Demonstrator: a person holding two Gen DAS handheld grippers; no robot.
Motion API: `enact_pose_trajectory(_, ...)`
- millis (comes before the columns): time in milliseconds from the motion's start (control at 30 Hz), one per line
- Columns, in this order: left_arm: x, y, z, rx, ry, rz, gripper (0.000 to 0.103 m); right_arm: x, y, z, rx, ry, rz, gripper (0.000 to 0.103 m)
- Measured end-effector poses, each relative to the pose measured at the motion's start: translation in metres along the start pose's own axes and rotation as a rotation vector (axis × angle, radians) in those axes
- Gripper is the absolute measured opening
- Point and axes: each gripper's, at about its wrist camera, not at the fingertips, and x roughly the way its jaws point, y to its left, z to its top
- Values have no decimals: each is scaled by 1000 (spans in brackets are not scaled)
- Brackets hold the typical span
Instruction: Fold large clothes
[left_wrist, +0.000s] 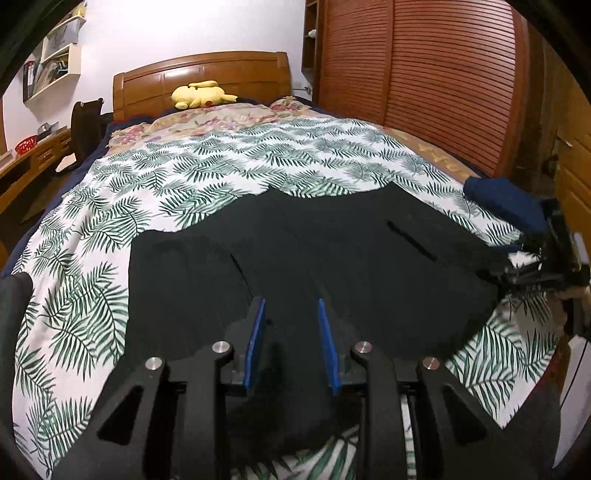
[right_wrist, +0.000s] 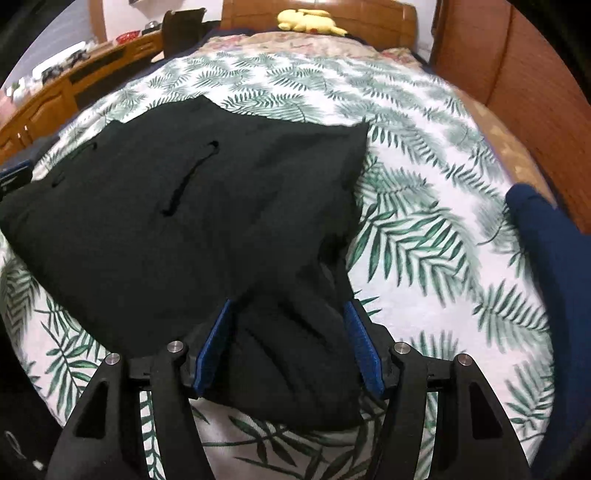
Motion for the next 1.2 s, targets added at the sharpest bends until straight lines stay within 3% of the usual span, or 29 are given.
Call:
enact_pose_trajectory(133, -4, -6, -6, 5, 3, -3, 27, -25, 7, 9, -24, -72, -51, 63)
enact_pose_trajectory(333, 2, -11, -15, 0, 39, -2, 27, -44, 25, 23, -10, -152, 20, 65)
enact_pose_trajectory(467, 11, -15, -26, -2, 78, 10, 27, -39, 43, 25, -49, -177, 15, 64)
enact_pose_trajectory(767, 20, -17, -34, -20, 119, 16, 27, -66, 21, 27, -37, -262, -72, 65)
enact_pose_trajectory(933, 22, -17, -36, -20, 124, 16, 27, -74, 28, 27, -63, -258, 23, 65)
enact_pose_trajectory(1200, 21, -19, -36, 3, 107, 27, 27, -16, 73, 25, -156, -143, 148, 64)
